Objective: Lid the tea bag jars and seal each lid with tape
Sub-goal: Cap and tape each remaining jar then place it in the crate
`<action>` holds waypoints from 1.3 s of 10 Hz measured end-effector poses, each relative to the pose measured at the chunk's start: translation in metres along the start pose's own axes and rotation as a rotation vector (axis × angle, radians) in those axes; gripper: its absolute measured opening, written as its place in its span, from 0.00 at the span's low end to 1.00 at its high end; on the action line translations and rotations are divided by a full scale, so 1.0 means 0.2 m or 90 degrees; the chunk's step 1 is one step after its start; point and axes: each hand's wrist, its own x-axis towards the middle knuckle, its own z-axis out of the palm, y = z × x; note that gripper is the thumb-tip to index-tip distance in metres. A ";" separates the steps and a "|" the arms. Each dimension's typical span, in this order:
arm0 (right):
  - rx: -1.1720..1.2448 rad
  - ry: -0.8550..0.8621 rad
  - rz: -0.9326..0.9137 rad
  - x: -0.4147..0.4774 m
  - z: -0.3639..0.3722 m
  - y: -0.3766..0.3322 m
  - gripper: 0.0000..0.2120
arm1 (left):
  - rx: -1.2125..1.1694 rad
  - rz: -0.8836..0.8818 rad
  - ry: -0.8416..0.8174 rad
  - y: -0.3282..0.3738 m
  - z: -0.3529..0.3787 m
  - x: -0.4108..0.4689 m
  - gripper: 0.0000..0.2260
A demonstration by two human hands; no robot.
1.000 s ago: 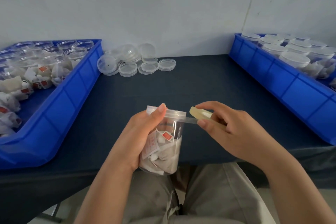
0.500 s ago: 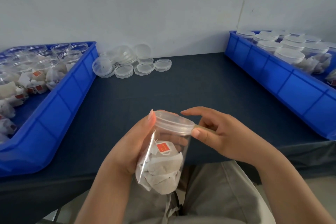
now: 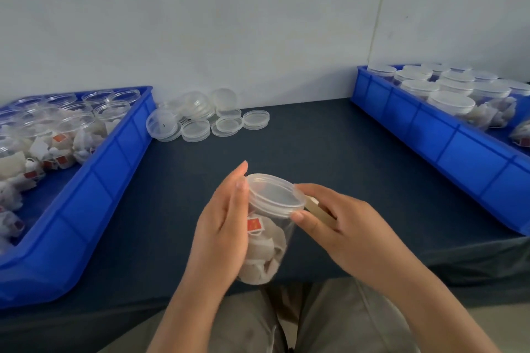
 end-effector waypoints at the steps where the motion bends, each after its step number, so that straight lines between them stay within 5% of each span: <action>1: 0.017 0.035 0.014 -0.02 0.04 -0.04 0.30 | 0.007 0.008 0.064 -0.01 0.05 -0.03 0.18; 3: -0.009 0.032 0.013 -0.02 0.07 -0.05 0.31 | 0.109 0.019 -0.010 -0.01 0.02 -0.02 0.38; 4: 0.019 -0.038 0.024 -0.01 0.03 -0.02 0.31 | 0.054 0.018 0.026 -0.01 0.00 -0.02 0.30; 7: 0.049 -0.097 0.016 -0.04 -0.02 -0.03 0.25 | -0.040 -0.065 0.045 0.00 -0.09 0.00 0.36; 10: -0.095 -0.035 -0.008 -0.02 -0.11 0.01 0.23 | -0.317 -0.253 -0.194 -0.05 -0.13 -0.05 0.35; 12: -0.022 -0.090 0.006 -0.01 -0.11 0.02 0.25 | -0.307 -0.274 -0.330 -0.04 -0.10 -0.02 0.35; 13: 0.035 -0.129 -0.004 -0.01 -0.10 0.03 0.25 | -0.310 -0.265 -0.290 -0.05 -0.08 0.00 0.43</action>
